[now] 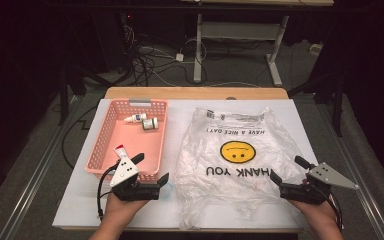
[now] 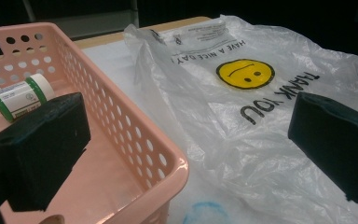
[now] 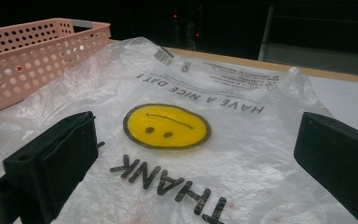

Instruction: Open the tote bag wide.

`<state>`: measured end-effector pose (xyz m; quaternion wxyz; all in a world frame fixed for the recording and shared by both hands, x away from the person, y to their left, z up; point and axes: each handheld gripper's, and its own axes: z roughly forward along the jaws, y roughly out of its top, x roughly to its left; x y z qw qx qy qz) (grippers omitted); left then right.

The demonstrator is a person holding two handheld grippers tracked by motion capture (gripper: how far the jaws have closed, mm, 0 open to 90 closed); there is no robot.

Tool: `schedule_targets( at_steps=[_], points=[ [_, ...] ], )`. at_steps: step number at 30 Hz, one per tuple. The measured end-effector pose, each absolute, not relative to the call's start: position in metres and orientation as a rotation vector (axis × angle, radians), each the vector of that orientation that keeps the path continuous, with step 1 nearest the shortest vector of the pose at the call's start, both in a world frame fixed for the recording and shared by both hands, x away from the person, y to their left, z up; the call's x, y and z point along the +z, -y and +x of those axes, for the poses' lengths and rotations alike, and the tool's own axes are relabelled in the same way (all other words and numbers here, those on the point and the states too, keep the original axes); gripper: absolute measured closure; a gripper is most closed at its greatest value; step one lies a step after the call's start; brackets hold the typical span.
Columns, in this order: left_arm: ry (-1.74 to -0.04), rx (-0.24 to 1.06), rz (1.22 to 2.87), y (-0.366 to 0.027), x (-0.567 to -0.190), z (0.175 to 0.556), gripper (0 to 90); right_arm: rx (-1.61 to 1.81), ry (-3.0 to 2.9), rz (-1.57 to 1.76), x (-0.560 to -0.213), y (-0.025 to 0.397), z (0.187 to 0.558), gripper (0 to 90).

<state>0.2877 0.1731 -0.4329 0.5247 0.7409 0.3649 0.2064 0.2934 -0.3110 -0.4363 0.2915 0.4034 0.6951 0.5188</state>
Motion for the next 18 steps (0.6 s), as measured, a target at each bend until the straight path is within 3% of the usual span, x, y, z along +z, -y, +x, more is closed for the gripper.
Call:
schedule_targets(
  at_steps=[18],
  points=[
    [-0.878, 0.481, 1.78, -0.1759, -0.432, 0.288, 0.0, 1.38, -1.889, 1.029, -0.4341, 0.3073, 0.2922, 1.5]
  ],
)
